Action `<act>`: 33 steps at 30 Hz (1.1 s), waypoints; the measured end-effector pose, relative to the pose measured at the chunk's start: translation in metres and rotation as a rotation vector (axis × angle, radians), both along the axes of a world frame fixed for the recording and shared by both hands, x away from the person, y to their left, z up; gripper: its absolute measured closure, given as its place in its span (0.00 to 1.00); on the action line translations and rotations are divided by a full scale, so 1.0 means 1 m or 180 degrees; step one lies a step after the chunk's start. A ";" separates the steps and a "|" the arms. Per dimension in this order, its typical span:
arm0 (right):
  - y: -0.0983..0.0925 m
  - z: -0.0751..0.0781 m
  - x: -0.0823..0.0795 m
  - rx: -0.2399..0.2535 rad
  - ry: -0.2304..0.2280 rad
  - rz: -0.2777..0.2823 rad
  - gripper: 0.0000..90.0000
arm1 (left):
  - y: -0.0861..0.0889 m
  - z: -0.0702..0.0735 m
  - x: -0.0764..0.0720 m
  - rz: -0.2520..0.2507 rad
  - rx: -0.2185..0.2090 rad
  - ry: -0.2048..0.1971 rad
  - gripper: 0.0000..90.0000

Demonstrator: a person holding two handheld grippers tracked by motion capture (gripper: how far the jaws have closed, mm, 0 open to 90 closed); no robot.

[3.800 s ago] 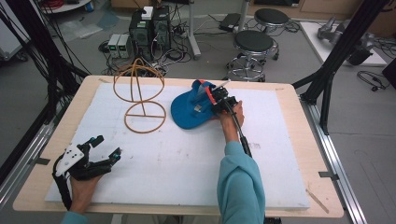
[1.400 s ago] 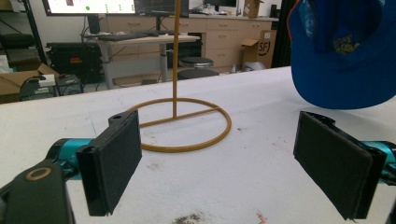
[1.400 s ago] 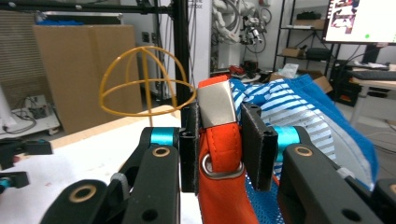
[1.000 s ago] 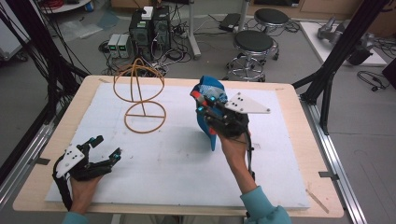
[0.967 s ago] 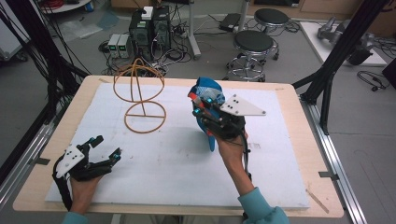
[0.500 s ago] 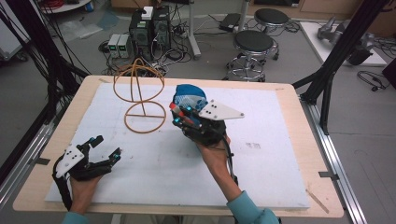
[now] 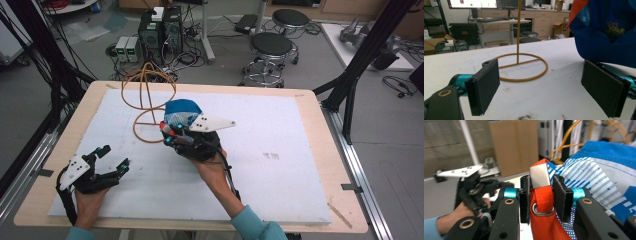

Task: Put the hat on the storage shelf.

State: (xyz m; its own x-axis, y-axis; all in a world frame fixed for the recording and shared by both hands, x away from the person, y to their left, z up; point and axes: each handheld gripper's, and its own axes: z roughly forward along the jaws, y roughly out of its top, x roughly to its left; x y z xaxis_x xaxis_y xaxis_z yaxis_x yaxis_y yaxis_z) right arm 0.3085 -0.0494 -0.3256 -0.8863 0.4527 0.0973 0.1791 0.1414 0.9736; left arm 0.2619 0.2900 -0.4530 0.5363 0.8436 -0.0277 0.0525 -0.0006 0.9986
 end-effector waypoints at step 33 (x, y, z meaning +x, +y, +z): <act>0.009 -0.018 -0.005 -0.0099 0.0132 0.0366 0.19 | 0.000 0.001 0.002 0.0027 0.0016 0.0064 0.16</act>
State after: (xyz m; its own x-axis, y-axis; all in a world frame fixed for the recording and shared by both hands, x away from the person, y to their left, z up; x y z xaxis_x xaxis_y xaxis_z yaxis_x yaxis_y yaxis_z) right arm 0.3032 -0.0402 -0.3432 -0.9281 0.3517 0.1224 0.2000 0.1934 0.9605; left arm 0.2635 0.2897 -0.4524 0.5286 0.8482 -0.0343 0.0726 -0.0050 0.9973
